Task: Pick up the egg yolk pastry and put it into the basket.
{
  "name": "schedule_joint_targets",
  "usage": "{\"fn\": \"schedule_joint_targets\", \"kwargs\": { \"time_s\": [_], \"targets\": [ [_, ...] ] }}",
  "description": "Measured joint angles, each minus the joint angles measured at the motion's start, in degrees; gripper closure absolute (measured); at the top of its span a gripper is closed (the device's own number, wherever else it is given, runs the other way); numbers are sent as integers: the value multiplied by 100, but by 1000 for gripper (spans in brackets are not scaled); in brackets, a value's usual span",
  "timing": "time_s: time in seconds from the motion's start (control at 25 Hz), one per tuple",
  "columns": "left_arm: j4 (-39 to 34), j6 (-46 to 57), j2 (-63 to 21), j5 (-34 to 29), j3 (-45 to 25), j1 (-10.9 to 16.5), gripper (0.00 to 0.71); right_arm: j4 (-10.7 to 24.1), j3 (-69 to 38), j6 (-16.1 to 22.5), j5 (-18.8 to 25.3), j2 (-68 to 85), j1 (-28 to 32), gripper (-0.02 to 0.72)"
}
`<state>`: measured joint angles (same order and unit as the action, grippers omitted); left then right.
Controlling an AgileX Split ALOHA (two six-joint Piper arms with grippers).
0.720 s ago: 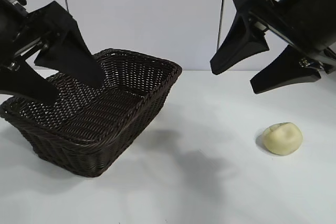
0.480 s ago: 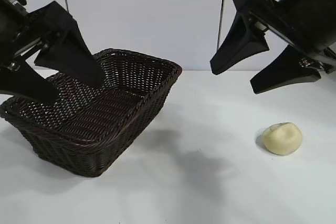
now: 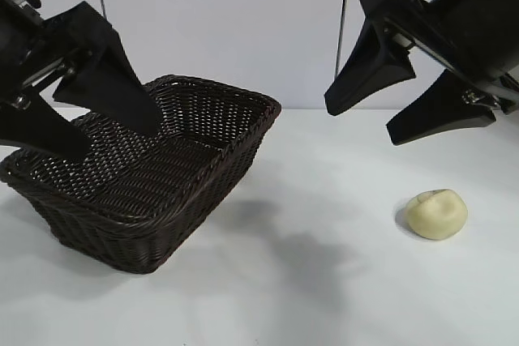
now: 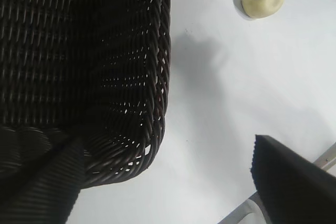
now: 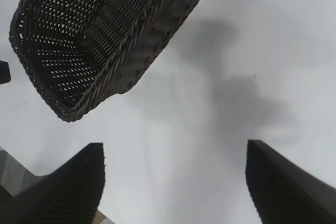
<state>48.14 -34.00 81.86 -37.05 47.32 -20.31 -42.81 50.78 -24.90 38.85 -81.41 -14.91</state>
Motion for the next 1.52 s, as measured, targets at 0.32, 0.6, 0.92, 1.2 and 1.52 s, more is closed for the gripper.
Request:
{"fn": "schedule_joint_targets", "kwargs": {
  "time_s": [0.32,0.6,0.92,1.2,1.52],
  "targets": [
    [0,0,0,47,0,0,86,0,0,0,0,0,0,164],
    [19,135,0,221,12,0,86,0,0,-5,22,0,0,164],
    [-293,1782,37,-672,668,0,86,0,0,-5,22,0,0,164],
    [-2132,4478,37,-1037,1081,0,86,0,0,-5,22,0,0,164],
    [-4103,7908,37,-1072,1074,0,86,0,0,-5,22,0,0,164]
  ]
}}
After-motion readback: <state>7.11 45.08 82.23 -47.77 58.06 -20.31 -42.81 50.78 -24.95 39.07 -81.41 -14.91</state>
